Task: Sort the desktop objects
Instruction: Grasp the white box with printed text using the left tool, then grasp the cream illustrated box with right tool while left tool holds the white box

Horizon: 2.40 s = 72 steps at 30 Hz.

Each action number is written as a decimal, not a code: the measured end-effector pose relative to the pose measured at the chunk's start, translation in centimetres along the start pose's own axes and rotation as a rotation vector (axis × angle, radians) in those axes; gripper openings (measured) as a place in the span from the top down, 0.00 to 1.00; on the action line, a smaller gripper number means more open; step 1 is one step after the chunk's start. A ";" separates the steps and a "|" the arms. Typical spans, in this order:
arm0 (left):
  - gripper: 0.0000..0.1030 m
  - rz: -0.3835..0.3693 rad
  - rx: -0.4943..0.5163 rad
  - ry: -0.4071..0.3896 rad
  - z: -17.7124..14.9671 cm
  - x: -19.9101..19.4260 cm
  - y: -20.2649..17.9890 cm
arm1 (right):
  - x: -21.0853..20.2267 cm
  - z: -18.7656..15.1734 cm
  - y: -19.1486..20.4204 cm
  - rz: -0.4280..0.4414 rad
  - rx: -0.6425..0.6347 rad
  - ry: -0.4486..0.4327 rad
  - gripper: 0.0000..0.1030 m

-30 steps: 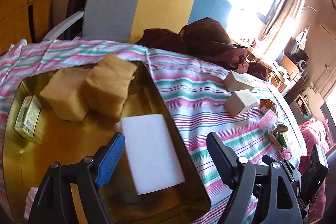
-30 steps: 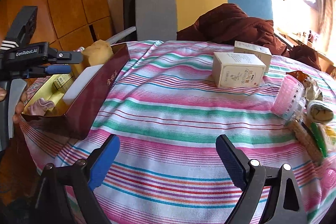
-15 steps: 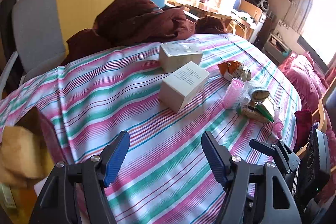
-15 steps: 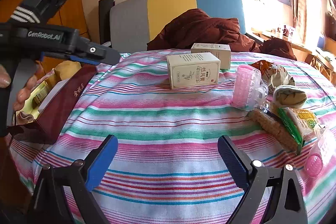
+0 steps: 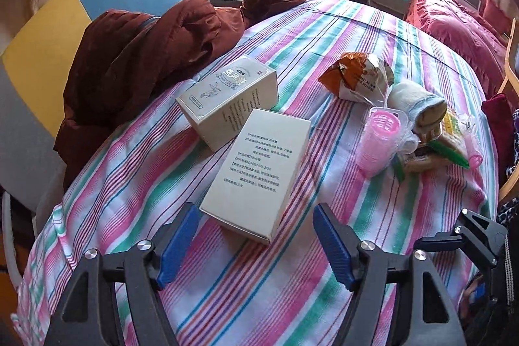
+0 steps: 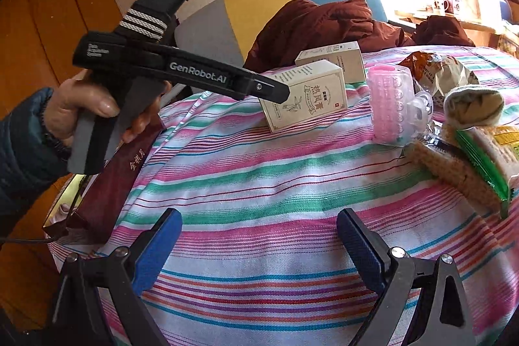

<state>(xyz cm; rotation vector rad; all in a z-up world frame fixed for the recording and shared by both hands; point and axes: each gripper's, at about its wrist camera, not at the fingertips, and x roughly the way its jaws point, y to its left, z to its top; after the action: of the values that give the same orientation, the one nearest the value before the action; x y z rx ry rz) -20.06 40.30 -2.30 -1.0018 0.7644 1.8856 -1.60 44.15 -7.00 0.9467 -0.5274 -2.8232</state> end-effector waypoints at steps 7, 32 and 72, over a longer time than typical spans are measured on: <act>0.23 -0.057 -0.024 0.009 0.7 1.6 1.4 | 0.0 0.0 -0.3 0.035 0.021 -0.003 0.04; 0.49 0.000 -0.218 -0.002 -1.6 1.7 -0.3 | 0.3 0.1 -0.5 0.059 0.035 0.011 0.00; 0.48 -0.051 -0.413 -0.147 -16.0 -6.9 -4.3 | 13.4 19.0 -1.8 -0.254 -0.869 0.391 0.23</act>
<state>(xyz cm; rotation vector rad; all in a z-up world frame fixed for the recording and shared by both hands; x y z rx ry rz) -8.60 26.78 -4.78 -1.1020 0.2641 2.0920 -23.76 48.37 -1.11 1.3210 0.8401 -2.4874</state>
